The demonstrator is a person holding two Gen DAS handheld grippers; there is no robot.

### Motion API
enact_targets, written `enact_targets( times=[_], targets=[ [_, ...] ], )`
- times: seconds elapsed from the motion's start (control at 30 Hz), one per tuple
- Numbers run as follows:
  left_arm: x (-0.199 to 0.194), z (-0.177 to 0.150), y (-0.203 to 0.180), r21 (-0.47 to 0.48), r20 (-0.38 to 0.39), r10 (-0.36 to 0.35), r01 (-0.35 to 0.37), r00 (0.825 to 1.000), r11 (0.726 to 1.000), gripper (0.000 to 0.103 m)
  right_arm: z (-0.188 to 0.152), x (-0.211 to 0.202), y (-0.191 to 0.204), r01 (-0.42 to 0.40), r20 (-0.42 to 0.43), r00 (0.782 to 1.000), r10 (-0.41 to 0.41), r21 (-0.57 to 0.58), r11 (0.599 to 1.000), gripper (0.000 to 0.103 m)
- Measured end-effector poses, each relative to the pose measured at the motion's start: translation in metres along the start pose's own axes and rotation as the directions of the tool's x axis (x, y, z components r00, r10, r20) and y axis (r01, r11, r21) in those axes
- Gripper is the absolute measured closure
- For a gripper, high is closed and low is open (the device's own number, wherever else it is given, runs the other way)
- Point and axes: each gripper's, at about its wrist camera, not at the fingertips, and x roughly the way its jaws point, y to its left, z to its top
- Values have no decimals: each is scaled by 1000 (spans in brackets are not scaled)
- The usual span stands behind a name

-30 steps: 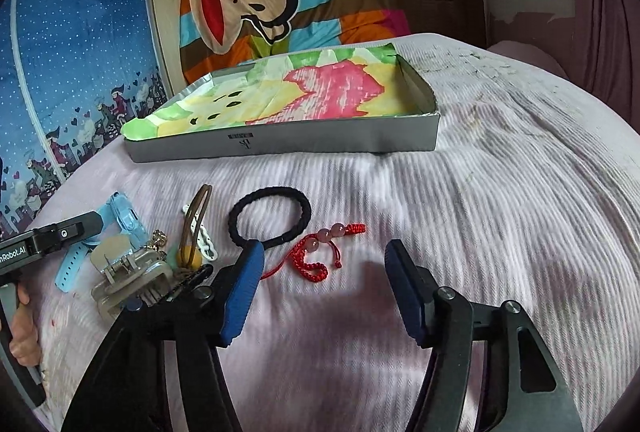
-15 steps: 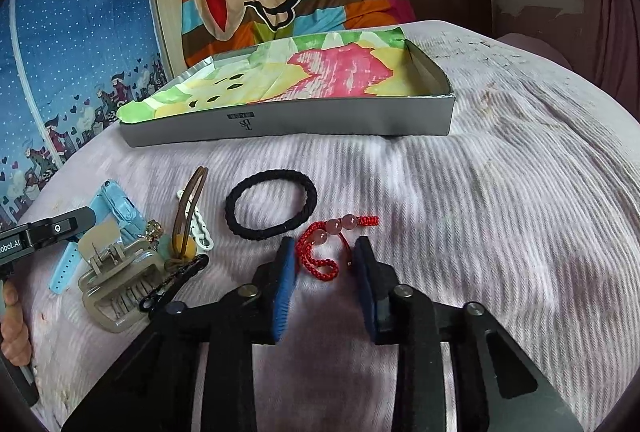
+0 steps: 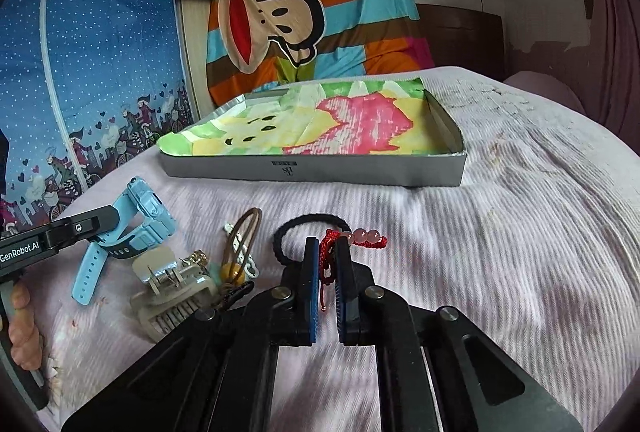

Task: Organize jewelry
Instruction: 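Carry the bracelet and watch into the tray and open both grippers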

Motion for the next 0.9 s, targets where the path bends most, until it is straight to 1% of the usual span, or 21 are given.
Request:
enact_targets(
  times=[0.1, 0.2, 0.27, 0.37, 0.43, 0.5, 0.63, 0.77, 0.9],
  targets=[
    [-3, 12, -3, -9, 15, -9, 9, 1000, 1000, 100, 9, -5, 4, -15, 36, 999, 16, -29, 999, 96],
    [4, 31, -4, -39, 24, -30, 30, 999, 999, 100, 22, -5, 3, -41, 72, 996, 43, -23, 999, 96],
    [10, 45, -2, -67, 33, -36, 38, 999, 997, 99, 36, -3, 2, -63, 100, 993, 65, -24, 998, 96],
    [20, 63, -1, -86, 59, -26, 31, 998, 996, 99, 57, 1, 2, -97, 138, 985, 101, -40, 995, 96],
    [29, 76, 1, -111, 73, -29, 37, 997, 993, 99, 69, 8, 2, -120, 152, 980, 125, -42, 992, 96],
    [42, 89, 2, -120, 87, -13, 24, 996, 992, 99, 80, 22, 0, -140, 145, 979, 144, -38, 989, 96],
    [70, 104, 4, -131, 79, 13, -3, 997, 991, 99, 89, 52, -5, -156, 123, 980, 157, -21, 988, 96],
    [103, 112, 9, -160, 34, 35, -29, 999, 987, 99, 89, 85, -11, -160, 82, 984, 159, 9, 987, 96],
    [128, 114, 12, -167, -20, 51, -54, 999, 985, 99, 78, 110, -19, -153, 34, 988, 151, 38, 988, 96]
  ],
)
